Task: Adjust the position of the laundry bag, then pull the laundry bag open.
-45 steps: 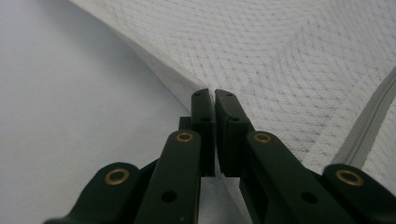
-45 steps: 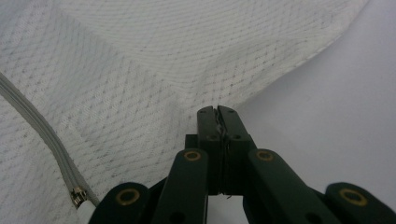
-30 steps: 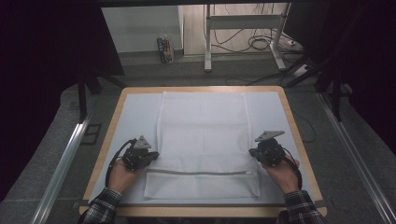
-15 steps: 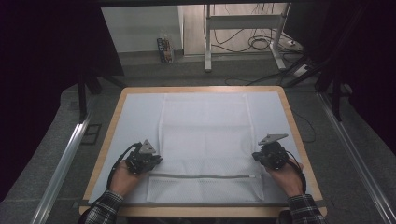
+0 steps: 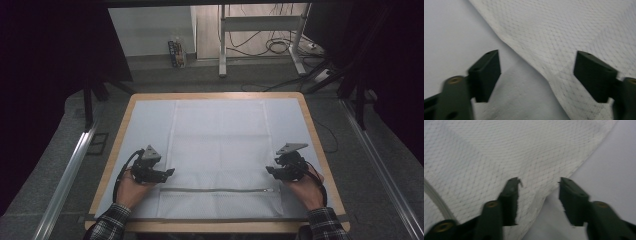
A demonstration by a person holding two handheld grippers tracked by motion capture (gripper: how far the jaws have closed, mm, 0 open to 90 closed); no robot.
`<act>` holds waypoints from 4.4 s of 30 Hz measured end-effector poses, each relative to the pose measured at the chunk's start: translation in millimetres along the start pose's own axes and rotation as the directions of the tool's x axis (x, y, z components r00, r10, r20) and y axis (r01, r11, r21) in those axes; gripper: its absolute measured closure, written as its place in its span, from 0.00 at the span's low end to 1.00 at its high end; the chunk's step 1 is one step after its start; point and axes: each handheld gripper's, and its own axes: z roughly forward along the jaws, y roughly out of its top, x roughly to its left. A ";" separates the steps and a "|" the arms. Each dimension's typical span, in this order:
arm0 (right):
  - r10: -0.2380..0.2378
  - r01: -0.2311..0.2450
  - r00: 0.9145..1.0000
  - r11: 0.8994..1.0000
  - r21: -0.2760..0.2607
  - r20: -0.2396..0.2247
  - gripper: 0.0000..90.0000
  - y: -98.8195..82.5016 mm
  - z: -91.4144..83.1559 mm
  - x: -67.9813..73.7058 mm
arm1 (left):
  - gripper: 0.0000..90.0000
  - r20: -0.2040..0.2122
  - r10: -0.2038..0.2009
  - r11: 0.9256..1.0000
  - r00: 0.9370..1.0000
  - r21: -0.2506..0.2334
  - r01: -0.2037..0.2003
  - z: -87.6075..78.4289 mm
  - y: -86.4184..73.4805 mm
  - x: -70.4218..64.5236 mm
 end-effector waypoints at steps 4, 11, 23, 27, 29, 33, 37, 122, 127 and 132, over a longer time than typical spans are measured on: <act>0.018 -0.018 1.000 1.000 -0.006 -0.006 0.37 -0.6 2.3 -2.9 | 0.09 0.000 -0.018 1.000 1.000 -0.006 0.018 -0.9 -0.6 3.6; 0.024 -0.024 1.000 0.999 -0.027 -0.003 0.32 -1.1 1.7 -5.5 | 0.06 0.009 -0.021 1.000 1.000 -0.019 0.022 -2.1 0.0 3.5; 0.024 -0.024 1.000 0.999 -0.042 0.001 0.31 0.0 -0.8 -4.8 | 0.07 -0.014 0.031 0.999 0.999 -0.014 -0.031 -1.0 1.4 -1.1; 0.029 -0.029 1.000 0.999 -0.045 -0.002 0.38 1.5 -7.2 0.0 | 0.07 -0.014 0.044 0.999 0.999 -0.013 -0.044 -1.7 2.7 -4.1; 0.026 -0.026 1.000 0.999 -0.045 0.000 0.44 0.4 -10.8 3.0 | 0.07 -0.014 0.043 0.999 0.999 -0.012 -0.043 -1.9 3.2 -4.7; 0.042 -0.042 0.999 0.997 -0.060 -0.011 0.52 -4.1 -20.9 6.2 | 0.07 0.005 0.054 0.998 0.999 -0.034 -0.053 -4.7 7.6 -12.6; 0.046 -0.047 0.999 0.997 -0.069 -0.016 0.57 -10.4 -30.4 9.3 | 0.07 0.008 0.086 0.996 0.996 -0.025 -0.085 -2.5 9.3 -20.4; 0.232 -0.253 0.953 0.963 -0.090 -0.196 0.54 -28.2 -84.1 18.8 | 0.98 0.399 0.436 0.897 0.806 -0.122 -0.425 66.5 70.5 -222.6; 0.290 -0.316 0.929 0.945 -0.085 -0.231 0.44 -34.3 -86.4 16.6 | 0.98 0.392 0.447 0.892 0.804 -0.127 -0.434 66.9 70.1 -225.3; 0.330 -0.356 0.909 0.933 -0.061 -0.256 0.37 -33.7 -82.9 18.5 | 0.98 0.385 0.452 0.890 0.805 -0.130 -0.438 67.9 68.3 -228.0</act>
